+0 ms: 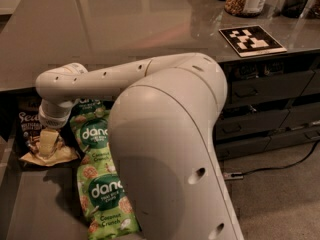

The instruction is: Pick brown chip bag from top drawer and place on counter

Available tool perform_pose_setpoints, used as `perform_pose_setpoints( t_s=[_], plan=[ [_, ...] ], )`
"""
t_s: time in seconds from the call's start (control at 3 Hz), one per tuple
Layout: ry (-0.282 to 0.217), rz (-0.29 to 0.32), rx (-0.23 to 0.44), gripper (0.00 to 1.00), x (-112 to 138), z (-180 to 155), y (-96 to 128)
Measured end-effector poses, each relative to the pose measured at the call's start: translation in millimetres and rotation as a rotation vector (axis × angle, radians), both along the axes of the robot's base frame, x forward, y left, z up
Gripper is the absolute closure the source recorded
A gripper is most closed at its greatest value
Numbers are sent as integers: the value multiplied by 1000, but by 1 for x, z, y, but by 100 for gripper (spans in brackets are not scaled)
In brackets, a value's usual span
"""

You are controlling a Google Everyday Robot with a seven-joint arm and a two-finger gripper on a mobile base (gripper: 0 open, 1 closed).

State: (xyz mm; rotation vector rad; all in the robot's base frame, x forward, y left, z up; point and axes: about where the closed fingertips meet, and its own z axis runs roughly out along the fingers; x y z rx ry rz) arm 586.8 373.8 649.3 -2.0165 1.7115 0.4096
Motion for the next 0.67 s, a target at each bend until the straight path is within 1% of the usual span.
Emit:
perform_pose_setpoints(
  t_s=[0.67],
  plan=[
    [64, -22, 16, 0, -17, -43, 32]
  ],
)
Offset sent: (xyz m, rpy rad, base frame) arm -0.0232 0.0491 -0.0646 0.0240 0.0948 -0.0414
